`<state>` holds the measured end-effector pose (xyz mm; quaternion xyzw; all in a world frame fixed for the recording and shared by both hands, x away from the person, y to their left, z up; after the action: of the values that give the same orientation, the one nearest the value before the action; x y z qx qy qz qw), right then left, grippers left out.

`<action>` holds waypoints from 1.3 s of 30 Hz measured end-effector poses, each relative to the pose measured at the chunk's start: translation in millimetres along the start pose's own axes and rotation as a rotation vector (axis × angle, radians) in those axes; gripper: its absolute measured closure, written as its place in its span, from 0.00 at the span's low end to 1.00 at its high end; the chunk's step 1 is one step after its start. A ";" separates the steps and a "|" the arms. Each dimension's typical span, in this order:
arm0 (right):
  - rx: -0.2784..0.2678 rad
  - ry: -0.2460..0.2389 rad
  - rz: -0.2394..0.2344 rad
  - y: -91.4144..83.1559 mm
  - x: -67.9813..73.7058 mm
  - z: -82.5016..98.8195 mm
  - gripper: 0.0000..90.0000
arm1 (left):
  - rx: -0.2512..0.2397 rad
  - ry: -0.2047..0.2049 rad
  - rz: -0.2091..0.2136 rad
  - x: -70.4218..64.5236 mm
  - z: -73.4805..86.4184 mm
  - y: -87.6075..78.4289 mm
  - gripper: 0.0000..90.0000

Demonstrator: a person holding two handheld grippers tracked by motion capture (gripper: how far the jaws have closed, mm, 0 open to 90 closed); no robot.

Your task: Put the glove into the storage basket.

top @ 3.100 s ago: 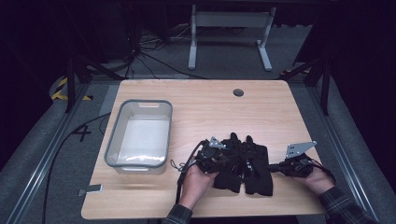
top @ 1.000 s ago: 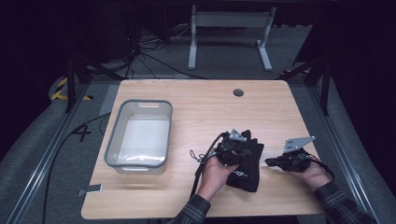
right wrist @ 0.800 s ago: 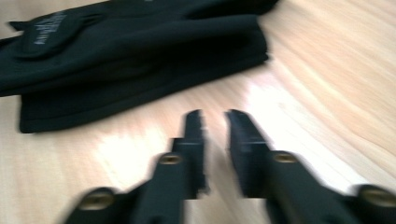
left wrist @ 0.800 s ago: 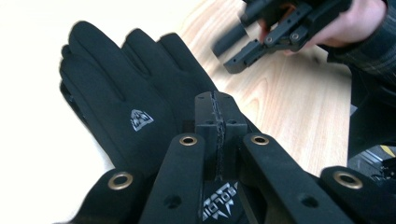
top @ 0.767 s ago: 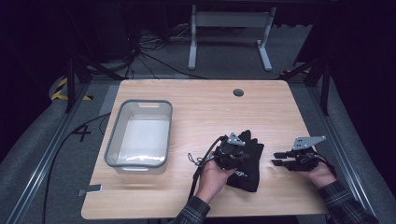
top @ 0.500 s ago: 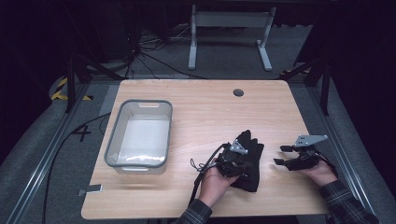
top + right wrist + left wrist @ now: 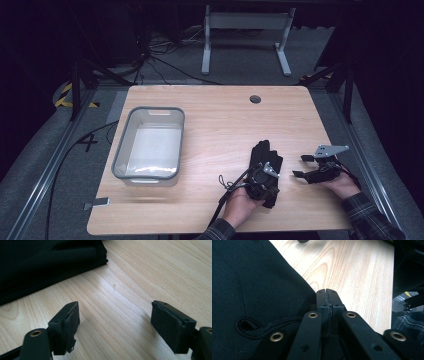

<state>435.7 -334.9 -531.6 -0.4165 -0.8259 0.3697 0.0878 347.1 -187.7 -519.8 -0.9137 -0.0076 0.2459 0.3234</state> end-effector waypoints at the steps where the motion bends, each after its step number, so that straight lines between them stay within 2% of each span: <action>1: 0.000 -0.001 0.001 0.1 0.1 0.0 0.26 | 0.001 0.001 -0.002 0.7 0.0 0.3 1.00; 5: 0.000 -0.002 0.001 0.4 0.6 -0.1 0.25 | 0.013 0.000 -0.007 1.3 1.4 0.0 1.00; 6: 0.000 -0.005 0.001 0.4 0.7 0.1 0.24 | 0.032 -0.003 -0.014 1.5 3.9 -2.9 1.00; 10: -0.001 -0.007 0.001 0.3 0.9 0.3 0.24 | 0.034 -0.005 -0.024 3.6 6.8 -7.9 1.00; 17: -0.003 -0.014 0.002 0.8 1.5 0.4 0.23 | 0.052 -0.016 -0.058 11.9 16.3 -24.7 1.00; 20: -0.007 -0.016 0.003 1.4 1.5 0.2 0.22 | 0.056 -0.026 -0.086 17.6 22.8 -36.4 1.00; 24: -0.010 -0.017 0.004 1.8 1.7 0.3 0.21 | 0.057 -0.031 -0.104 22.0 28.0 -45.3 1.00; 25: -0.011 -0.016 0.003 2.1 1.9 0.3 0.20 | 0.061 -0.036 -0.121 24.5 32.0 -51.8 1.00; 31: -0.019 -0.019 0.004 3.1 2.5 0.0 0.18 | 0.051 -0.054 -0.149 30.9 41.2 -66.7 1.00; 35: -0.026 -0.020 0.002 4.0 3.0 -0.2 0.17 | 0.042 -0.048 -0.150 30.3 39.5 -70.3 0.99; 39: -0.029 -0.018 0.001 4.1 3.6 -0.1 0.16 | 0.029 -0.037 -0.153 29.8 33.4 -72.5 0.92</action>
<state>436.0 -330.6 -535.0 -0.4151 -0.8316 0.3615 0.0743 368.7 -105.6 -512.3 -0.9010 -0.0795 0.2373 0.3543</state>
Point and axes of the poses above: each handheld gripper's, and its own axes: y roughly forward along the jaws, z roughly out of its underside, x roughly to its left, the point moved 10 cm from there along y, roughly forward along the jaws, and after that the axes turned 13 degrees about z, right-handed, at the moved point
